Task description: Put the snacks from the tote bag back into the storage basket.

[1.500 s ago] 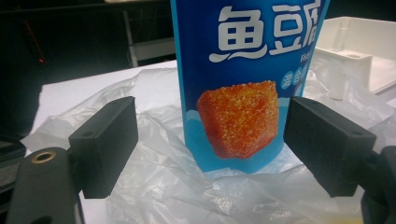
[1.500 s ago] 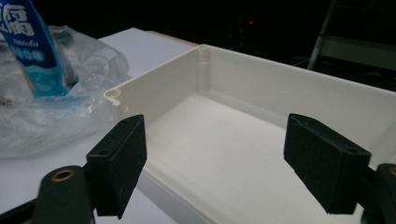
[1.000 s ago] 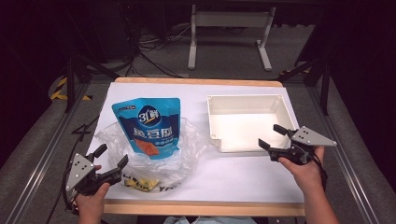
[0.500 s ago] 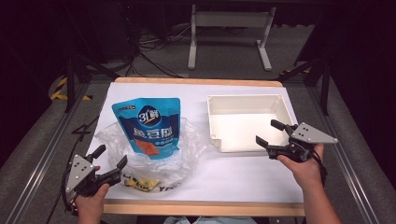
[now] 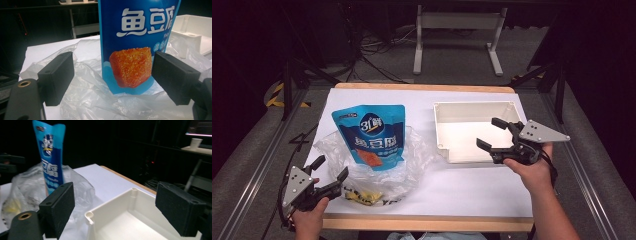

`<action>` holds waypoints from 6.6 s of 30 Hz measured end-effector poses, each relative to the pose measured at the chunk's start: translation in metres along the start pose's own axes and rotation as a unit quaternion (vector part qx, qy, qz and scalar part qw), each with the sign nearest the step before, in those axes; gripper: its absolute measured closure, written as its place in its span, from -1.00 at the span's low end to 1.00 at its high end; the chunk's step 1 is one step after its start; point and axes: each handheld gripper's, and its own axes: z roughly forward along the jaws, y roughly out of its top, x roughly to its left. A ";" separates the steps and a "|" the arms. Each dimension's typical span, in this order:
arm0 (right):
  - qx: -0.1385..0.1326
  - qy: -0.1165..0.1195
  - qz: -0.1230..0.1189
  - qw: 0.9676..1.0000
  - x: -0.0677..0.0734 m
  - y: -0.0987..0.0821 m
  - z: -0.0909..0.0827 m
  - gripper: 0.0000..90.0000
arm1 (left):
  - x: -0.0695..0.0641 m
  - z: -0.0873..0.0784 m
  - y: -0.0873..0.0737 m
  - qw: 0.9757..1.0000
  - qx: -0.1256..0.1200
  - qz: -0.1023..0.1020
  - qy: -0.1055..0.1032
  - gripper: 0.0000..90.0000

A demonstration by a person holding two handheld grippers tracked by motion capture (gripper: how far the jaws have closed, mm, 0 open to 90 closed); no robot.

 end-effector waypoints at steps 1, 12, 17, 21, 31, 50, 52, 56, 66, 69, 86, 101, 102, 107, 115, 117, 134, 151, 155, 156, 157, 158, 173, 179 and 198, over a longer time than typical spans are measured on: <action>-0.002 0.005 -0.004 1.000 0.000 0.001 0.001 -0.63 | 0.000 0.000 0.000 1.000 0.000 0.001 0.000 -0.58; 0.000 0.059 -0.020 0.998 0.007 0.019 0.028 -0.64 | 0.000 0.001 0.000 1.000 -0.001 0.001 0.000 -0.58; 0.012 0.066 -0.024 0.997 0.010 0.024 0.041 -0.65 | 0.000 0.000 0.000 1.000 0.000 0.000 0.000 -0.57; 0.011 0.079 -0.032 0.996 0.016 0.032 0.053 -0.65 | 0.000 0.000 0.000 1.000 0.000 0.001 0.001 -0.58; 0.018 0.137 -0.027 0.990 0.027 0.037 0.087 -0.70 | -0.001 0.000 0.000 1.000 -0.001 0.005 -0.003 -0.57; 0.030 0.176 -0.018 0.984 0.050 0.028 0.158 -0.73 | -0.001 -0.001 0.001 1.000 -0.004 0.006 -0.004 -0.57; 0.028 0.174 -0.023 0.984 0.053 0.027 0.161 -0.73 | -0.001 -0.001 0.001 1.000 -0.003 0.006 -0.004 -0.57; 0.025 0.183 -0.050 0.982 0.064 0.020 0.175 -0.71 | -0.001 -0.001 0.001 1.000 -0.004 0.005 -0.005 -0.57; 0.029 0.191 -0.077 0.978 0.074 0.004 0.202 -0.72 | 0.000 -0.002 0.001 1.000 -0.003 0.005 -0.006 -0.57; 0.034 0.193 -0.085 0.977 0.078 0.000 0.208 -0.72 | 0.000 -0.002 0.001 1.000 -0.004 0.004 -0.007 -0.57; 0.064 0.212 -0.080 0.972 0.094 -0.025 0.233 -0.76 | 0.000 -0.001 0.000 1.000 -0.001 0.003 -0.009 -0.57; 0.081 0.212 -0.115 0.967 0.110 -0.038 0.249 -0.80 | 0.001 -0.001 0.000 1.000 -0.006 0.000 -0.009 -0.57; 0.083 0.215 -0.116 0.966 0.110 -0.039 0.250 -0.80 | 0.001 -0.001 0.000 1.000 -0.006 0.000 -0.009 -0.57; 0.090 0.215 -0.107 0.967 0.111 -0.042 0.253 -0.78 | 0.002 -0.001 0.000 1.000 -0.007 0.000 -0.009 -0.57; 0.088 0.215 -0.099 0.968 0.110 -0.044 0.256 -0.73 | 0.002 -0.001 0.000 1.000 -0.007 -0.002 -0.008 -0.57; 0.088 0.213 -0.101 0.968 0.110 -0.044 0.256 -0.64 | 0.002 -0.001 0.000 1.000 -0.005 -0.001 -0.007 -0.57; 0.106 0.239 -0.111 0.959 0.107 -0.039 0.257 0.07 | 0.001 0.000 0.000 1.000 -0.009 -0.001 -0.007 -0.57; 0.114 0.228 -0.118 0.960 0.114 -0.030 0.254 0.18 | 0.002 -0.003 0.001 1.000 -0.005 0.000 -0.004 -0.57; 0.112 0.230 -0.118 0.960 0.116 -0.021 0.251 0.19 | 0.003 -0.003 0.000 1.000 -0.011 -0.002 -0.003 -0.57; 0.111 0.230 -0.118 0.960 0.116 -0.017 0.250 0.19 | 0.004 -0.004 0.000 1.000 -0.011 -0.003 -0.003 -0.57; 0.111 0.230 -0.118 0.960 0.116 -0.017 0.250 0.19 | 0.004 -0.004 0.000 1.000 -0.011 -0.003 -0.003 -0.57; 0.108 0.230 -0.118 0.960 0.116 -0.014 0.249 0.19 | 0.004 -0.004 0.001 1.000 -0.009 -0.004 -0.002 -0.57; 0.109 0.223 -0.133 0.960 0.114 0.037 0.228 0.18 | 0.004 -0.004 0.000 1.000 -0.011 -0.005 0.000 -0.57; 0.110 0.224 -0.137 0.958 0.112 0.050 0.221 0.19 | 0.004 -0.003 0.000 1.000 -0.016 -0.008 0.000 -0.57; 0.105 0.220 -0.128 0.961 0.097 0.067 0.203 0.19 | 0.004 -0.002 0.000 1.000 -0.014 -0.008 -0.002 -0.57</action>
